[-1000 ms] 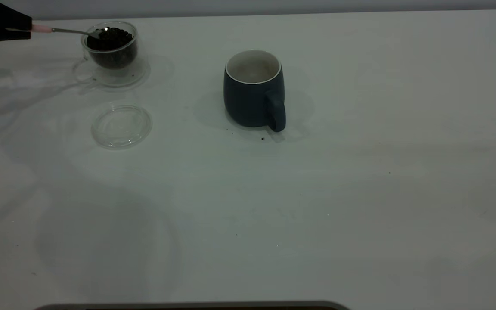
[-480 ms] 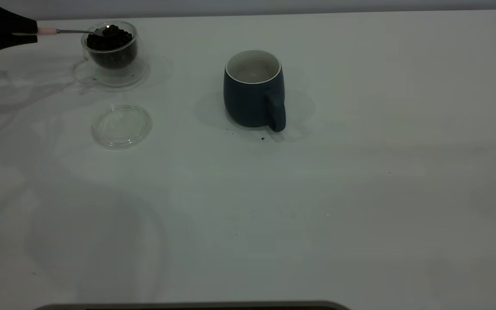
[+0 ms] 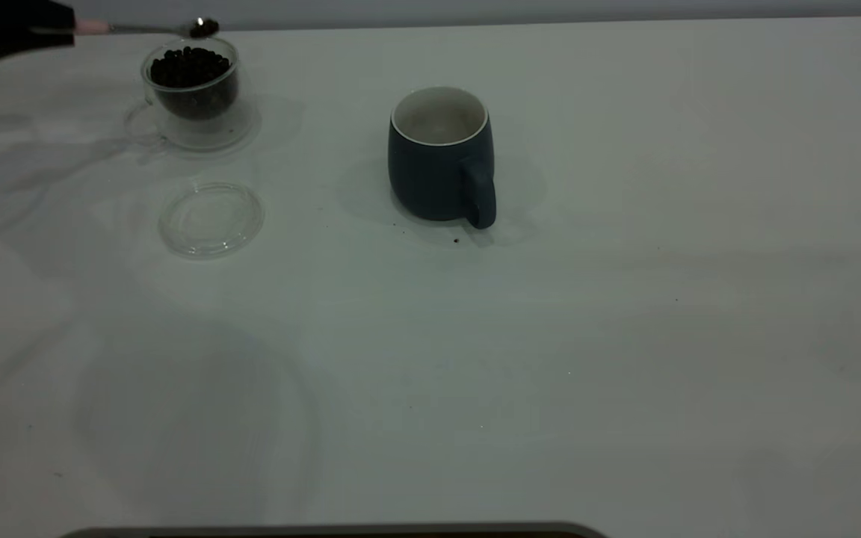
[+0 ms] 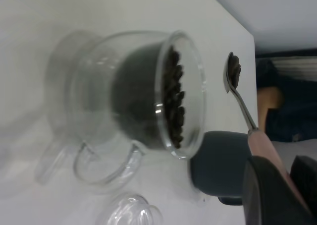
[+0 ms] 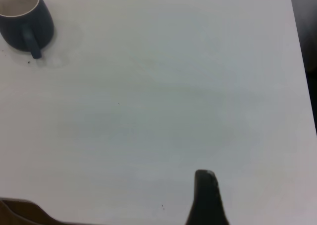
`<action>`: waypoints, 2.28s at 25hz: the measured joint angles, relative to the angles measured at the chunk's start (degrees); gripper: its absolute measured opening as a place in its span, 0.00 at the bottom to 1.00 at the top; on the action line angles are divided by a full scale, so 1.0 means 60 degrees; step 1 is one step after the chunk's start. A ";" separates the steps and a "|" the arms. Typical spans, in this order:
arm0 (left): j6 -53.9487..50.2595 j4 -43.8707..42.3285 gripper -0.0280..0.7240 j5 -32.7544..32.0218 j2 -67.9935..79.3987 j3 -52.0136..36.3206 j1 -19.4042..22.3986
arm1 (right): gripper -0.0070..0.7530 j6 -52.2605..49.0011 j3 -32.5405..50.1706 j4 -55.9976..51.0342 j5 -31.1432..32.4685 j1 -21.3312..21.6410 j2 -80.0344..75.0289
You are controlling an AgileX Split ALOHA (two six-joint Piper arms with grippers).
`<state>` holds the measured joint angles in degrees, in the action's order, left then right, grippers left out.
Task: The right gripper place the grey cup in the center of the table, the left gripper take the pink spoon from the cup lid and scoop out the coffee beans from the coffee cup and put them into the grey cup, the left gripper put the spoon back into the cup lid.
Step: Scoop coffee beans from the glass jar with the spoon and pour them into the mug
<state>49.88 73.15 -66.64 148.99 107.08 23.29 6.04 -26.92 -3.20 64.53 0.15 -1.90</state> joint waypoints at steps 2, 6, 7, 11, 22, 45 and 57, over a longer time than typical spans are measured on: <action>-0.0008 -0.0035 0.20 -0.0009 -0.0228 -0.0175 -0.0019 | 0.78 0.0000 0.0000 0.0000 0.0000 0.0000 0.0000; 0.0183 -0.0035 0.20 -0.0009 -0.0587 -0.0786 -0.0125 | 0.78 0.0000 0.0000 0.0000 0.0000 0.0000 0.0000; 0.0263 -0.0026 0.20 -0.0009 -0.0668 -0.0945 -0.0156 | 0.78 0.0000 0.0000 0.0000 0.0000 0.0000 0.0000; 0.0463 -0.0016 0.20 0.0003 -0.0893 -0.1420 -0.0442 | 0.78 -0.0008 0.0000 0.0000 0.0000 0.0000 0.0000; 0.0679 0.0036 0.20 0.0010 -0.1262 -0.1784 -0.1955 | 0.78 0.0000 0.0000 0.0000 0.0000 0.0000 0.0000; 0.1091 -0.0300 0.20 0.0010 -0.1263 -0.1784 -0.3637 | 0.78 -0.0009 0.0000 0.0000 0.0000 0.0000 0.0000; 0.1805 -0.0608 0.20 0.1015 -0.1263 -0.1784 -0.3946 | 0.78 0.0003 0.0000 0.0000 0.0000 0.0000 0.0000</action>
<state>60.71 69.50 -60.55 141.41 96.38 -0.38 6.07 -26.92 -3.20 64.53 0.15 -1.90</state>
